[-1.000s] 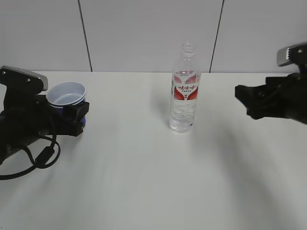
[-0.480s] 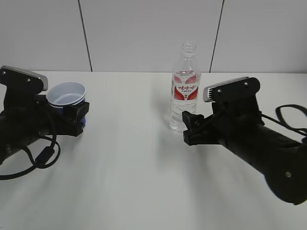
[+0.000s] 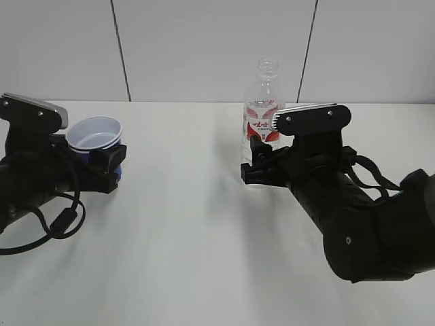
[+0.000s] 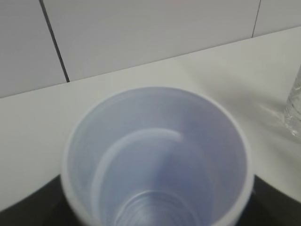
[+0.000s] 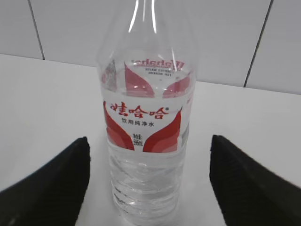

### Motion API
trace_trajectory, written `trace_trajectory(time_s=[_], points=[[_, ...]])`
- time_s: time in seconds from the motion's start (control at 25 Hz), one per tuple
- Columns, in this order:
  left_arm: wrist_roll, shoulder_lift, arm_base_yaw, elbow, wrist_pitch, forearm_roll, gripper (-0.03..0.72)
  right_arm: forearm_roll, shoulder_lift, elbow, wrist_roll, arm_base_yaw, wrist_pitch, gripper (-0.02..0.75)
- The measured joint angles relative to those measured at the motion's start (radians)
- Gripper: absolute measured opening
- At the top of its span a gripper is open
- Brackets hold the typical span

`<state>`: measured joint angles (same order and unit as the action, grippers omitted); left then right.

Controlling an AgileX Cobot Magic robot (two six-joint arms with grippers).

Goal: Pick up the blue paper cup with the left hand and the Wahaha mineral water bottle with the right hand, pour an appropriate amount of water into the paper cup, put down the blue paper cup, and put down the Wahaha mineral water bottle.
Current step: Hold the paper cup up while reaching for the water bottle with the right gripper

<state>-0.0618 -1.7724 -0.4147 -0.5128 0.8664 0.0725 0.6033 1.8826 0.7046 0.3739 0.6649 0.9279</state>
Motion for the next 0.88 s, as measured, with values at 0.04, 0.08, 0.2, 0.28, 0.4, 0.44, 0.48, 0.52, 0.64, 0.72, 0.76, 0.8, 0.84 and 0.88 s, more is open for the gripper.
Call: trace_trajectory(time_s=[0.04, 0.08, 0.2, 0.28, 0.4, 0.44, 0.48, 0.52, 0.64, 0.72, 0.76, 0.8, 0.84, 0.88], points=[[0.000, 0.000, 0.000, 0.000, 0.000, 0.000, 0.528, 0.004, 0.001, 0.001, -0.007, 0.000, 0.004, 0.598], [0.000, 0.000, 0.000, 0.000, 0.000, 0.000, 0.528, 0.004, 0.001, 0.001, -0.009, 0.000, 0.004, 0.613], [0.000, 0.000, 0.000, 0.000, 0.000, 0.000, 0.527, 0.006, 0.006, 0.004, -0.013, 0.000, 0.004, 0.656], [0.000, 0.000, 0.000, 0.000, -0.002, 0.000, 0.527, 0.002, 0.010, 0.009, -0.015, -0.002, 0.004, 0.666], [0.000, 0.000, 0.000, 0.000, -0.002, 0.000, 0.527, -0.008, 0.026, 0.024, -0.020, -0.019, -0.005, 0.671], [0.000, 0.000, 0.000, 0.000, -0.002, 0.000, 0.527, -0.008, 0.034, 0.035, -0.021, -0.022, -0.011, 0.672], [0.000, 0.000, 0.000, 0.000, -0.002, 0.000, 0.527, -0.008, 0.043, 0.041, -0.022, -0.023, -0.018, 0.672], [0.000, 0.000, 0.000, 0.000, -0.002, 0.000, 0.527, -0.008, 0.049, 0.050, -0.022, -0.023, -0.021, 0.672], [0.000, 0.000, 0.000, 0.000, -0.002, 0.000, 0.527, -0.012, 0.070, 0.074, -0.022, -0.028, -0.028, 0.673], [0.000, 0.000, 0.000, 0.000, -0.004, 0.000, 0.527, -0.012, 0.086, 0.093, -0.023, -0.038, -0.030, 0.673], [0.000, 0.000, 0.000, 0.000, -0.004, 0.000, 0.527, -0.015, 0.095, 0.099, -0.029, -0.041, -0.031, 0.673], [0.000, 0.000, 0.000, 0.000, -0.004, 0.000, 0.527, -0.017, 0.104, 0.104, -0.033, -0.046, -0.033, 0.673], [0.000, 0.000, 0.000, 0.000, -0.004, 0.000, 0.527, -0.023, 0.111, 0.109, -0.041, -0.052, -0.033, 0.673], [0.000, 0.000, 0.000, 0.000, -0.004, 0.000, 0.527, -0.030, 0.118, 0.114, -0.051, -0.056, -0.036, 0.673]])
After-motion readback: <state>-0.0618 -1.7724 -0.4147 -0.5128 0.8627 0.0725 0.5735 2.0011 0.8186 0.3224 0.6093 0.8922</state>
